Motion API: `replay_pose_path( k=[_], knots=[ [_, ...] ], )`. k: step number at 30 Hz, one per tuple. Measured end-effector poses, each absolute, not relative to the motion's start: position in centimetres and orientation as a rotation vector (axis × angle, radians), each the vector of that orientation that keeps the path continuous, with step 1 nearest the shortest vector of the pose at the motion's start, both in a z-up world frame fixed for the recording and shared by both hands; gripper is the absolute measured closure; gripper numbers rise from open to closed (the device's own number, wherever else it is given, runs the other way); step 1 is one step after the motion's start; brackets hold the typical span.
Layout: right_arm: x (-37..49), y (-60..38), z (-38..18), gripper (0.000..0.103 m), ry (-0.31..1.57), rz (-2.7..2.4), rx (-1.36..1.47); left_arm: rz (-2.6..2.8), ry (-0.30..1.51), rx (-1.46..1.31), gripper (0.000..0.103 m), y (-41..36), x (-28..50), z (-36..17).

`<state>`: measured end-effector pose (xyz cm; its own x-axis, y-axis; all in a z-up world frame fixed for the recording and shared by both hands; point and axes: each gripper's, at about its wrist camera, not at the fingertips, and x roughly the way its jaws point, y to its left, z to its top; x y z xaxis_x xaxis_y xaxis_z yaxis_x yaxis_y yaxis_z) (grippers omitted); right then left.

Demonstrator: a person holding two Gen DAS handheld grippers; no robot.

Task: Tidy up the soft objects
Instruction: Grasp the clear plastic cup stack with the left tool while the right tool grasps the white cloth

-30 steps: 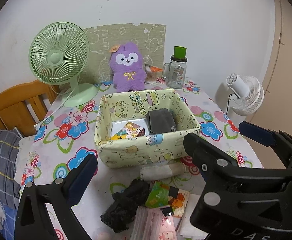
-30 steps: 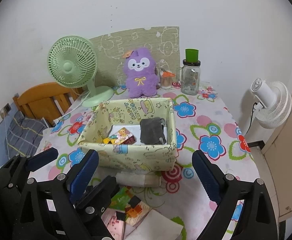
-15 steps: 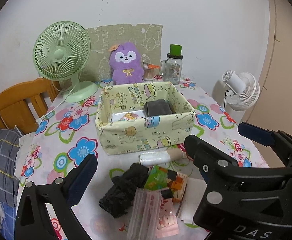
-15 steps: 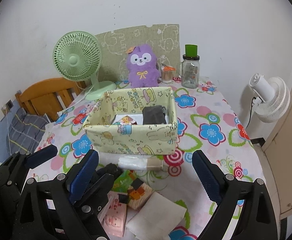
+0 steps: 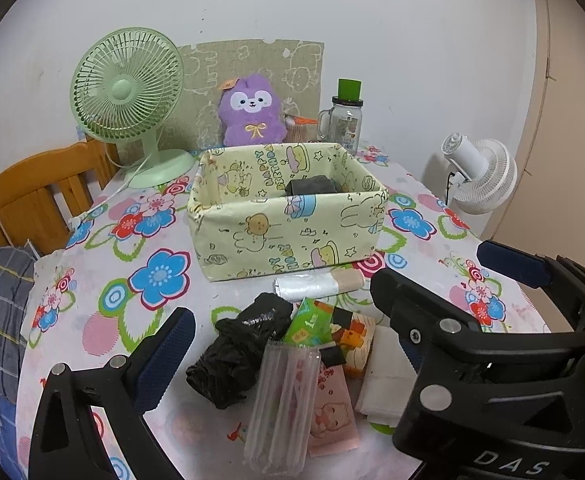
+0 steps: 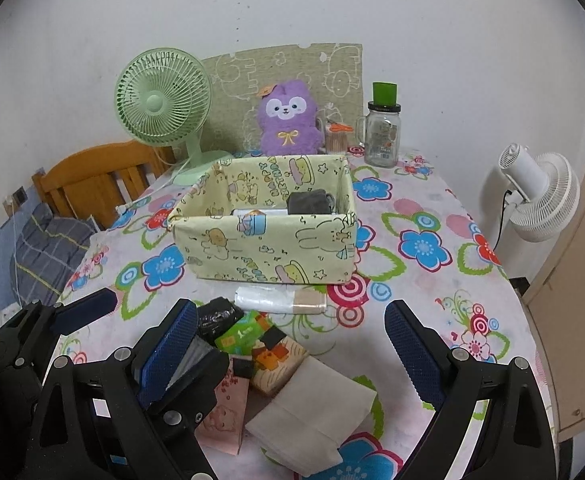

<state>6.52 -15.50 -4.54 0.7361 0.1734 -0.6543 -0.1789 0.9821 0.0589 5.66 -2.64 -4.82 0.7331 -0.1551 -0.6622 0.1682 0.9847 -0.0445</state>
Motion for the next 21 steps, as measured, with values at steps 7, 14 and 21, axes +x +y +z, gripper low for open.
replay_pose_path(
  k=[7, 14, 21],
  knots=[
    [6.0, -15.3, -5.7, 0.007, 0.72, 0.199, -0.02, -0.193, 0.727, 0.006, 0.001, -2.3, 5.0, -6.2],
    [5.7, -15.1, -7.4, 0.007, 0.738, 0.205, -0.028, -0.169, 0.746, 0.0, 0.001, -1.8, 4.5, -7.7],
    [5.3, -14.9, -8.5, 0.007, 0.73, 0.203, -0.062, -0.158, 0.788, -0.007, 0.002, -1.3, 4.2, -9.2]
  ],
)
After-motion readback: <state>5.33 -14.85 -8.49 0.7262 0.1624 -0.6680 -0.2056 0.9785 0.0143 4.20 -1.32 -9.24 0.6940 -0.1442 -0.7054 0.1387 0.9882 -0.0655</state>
